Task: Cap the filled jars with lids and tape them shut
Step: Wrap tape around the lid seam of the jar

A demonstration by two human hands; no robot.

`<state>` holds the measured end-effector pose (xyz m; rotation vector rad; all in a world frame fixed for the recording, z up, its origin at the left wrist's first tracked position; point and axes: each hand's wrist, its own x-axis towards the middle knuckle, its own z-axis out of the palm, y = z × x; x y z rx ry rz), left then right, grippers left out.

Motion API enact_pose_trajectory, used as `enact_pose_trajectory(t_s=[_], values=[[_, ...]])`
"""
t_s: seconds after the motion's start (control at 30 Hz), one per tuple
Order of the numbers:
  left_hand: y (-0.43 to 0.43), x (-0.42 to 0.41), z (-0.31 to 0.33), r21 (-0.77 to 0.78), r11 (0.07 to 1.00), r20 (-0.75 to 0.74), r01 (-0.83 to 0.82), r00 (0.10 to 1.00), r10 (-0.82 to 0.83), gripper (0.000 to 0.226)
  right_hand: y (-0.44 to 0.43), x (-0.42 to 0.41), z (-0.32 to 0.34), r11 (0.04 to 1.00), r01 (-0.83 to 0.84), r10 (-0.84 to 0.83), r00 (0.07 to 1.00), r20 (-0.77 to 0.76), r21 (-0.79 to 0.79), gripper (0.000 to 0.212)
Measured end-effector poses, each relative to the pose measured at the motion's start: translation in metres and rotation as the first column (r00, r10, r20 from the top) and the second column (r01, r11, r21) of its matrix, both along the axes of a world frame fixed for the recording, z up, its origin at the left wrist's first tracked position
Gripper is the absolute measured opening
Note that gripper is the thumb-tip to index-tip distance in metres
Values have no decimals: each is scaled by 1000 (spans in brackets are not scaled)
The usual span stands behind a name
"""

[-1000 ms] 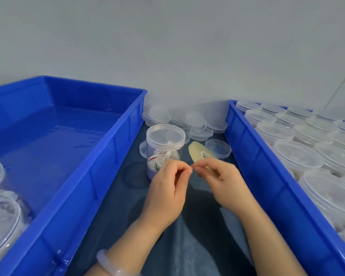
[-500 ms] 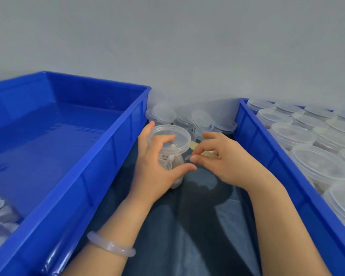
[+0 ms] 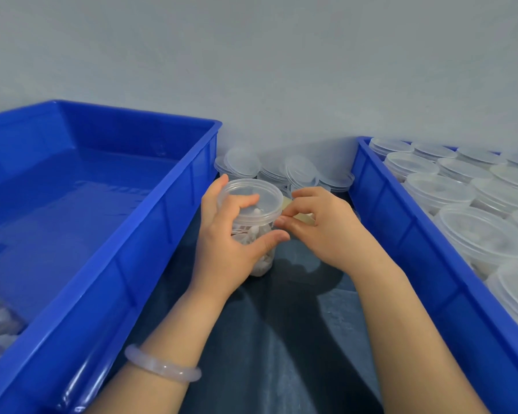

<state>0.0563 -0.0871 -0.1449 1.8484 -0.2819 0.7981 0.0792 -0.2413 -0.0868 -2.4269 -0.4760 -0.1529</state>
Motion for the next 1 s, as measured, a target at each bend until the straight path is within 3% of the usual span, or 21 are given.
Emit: enact_pose_trajectory(t_s=[0.37,0.5,0.67,0.8,1.0], values=[[-2,1,9,-52,997,-20,-63,998,62,38,3,-3,-5,997,78,-77,994,72,-17,6],[7,-2,8,-31,999,-10,-21,1000,21,36,-1,-4,-7,968,130,-146,988,58,215,67],[16,-2,10,-54,998,-17,14,1000,-15,41,-8,-3,-7,990,127,-105,958,-267,67,103],[25,-1,11,-100,990,-47,101,993,-106,40,-18,-7,-4,998,-58,68,921,-383,38,75],[27,0,12,-120,984,-44,135,989,-141,38,-22,-9,6,994,-88,100,959,-265,57,54]])
